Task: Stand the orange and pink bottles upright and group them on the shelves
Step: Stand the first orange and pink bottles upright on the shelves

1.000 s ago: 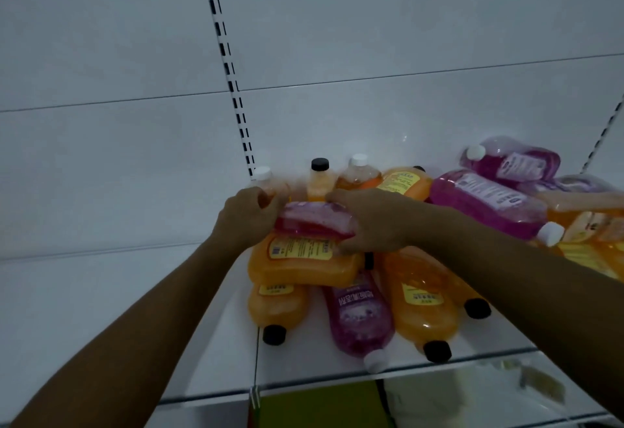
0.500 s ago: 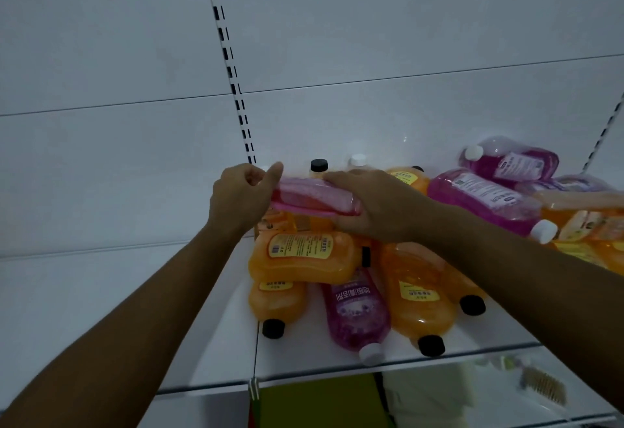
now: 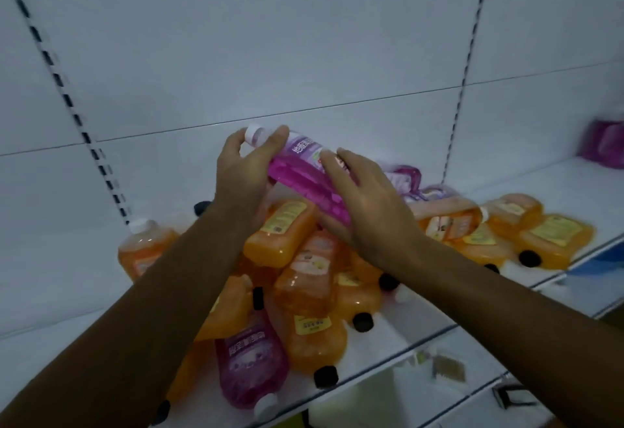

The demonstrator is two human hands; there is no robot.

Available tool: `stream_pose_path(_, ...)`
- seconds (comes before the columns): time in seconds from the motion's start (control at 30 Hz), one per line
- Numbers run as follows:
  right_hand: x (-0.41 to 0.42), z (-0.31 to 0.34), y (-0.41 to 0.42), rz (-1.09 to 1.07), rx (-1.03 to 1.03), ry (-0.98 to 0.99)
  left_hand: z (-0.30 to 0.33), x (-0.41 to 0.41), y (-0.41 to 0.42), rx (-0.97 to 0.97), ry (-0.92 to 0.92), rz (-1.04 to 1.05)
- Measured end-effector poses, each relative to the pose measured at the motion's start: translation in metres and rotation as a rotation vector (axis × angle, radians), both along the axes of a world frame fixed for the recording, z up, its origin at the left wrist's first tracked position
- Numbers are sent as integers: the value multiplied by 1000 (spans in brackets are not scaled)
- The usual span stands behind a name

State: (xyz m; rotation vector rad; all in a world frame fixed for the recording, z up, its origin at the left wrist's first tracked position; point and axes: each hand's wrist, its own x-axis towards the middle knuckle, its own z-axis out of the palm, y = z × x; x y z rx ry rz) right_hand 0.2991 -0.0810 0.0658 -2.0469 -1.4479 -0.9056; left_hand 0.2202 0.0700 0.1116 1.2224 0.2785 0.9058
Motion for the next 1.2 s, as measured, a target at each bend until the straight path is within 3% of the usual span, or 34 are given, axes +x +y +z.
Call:
stream_pose_path(0.1, 25, -3, -32, -40, 4, 140, 14, 45, -23, 52, 91, -98)
stream_pose_path(0.33, 81, 6, -137, 154, 275, 873, 29, 149, -110, 153, 91, -374)
stream_pose_path(0.43, 122, -4, -187, 169, 351, 1072, 25, 196, -164, 249, 94, -446)
stream_pose_path(0.7, 253, -24, -340, -69, 347, 1085, 4, 334, -311, 465, 128, -608)
stream_pose_path(0.83, 311, -33, -401, -183, 443, 1088, -7, 397, -375, 527, 121, -690)
stream_pose_path(1.2, 486, -82, -473, -364, 507, 1179, -56, 583, -456, 705, 156, -819)
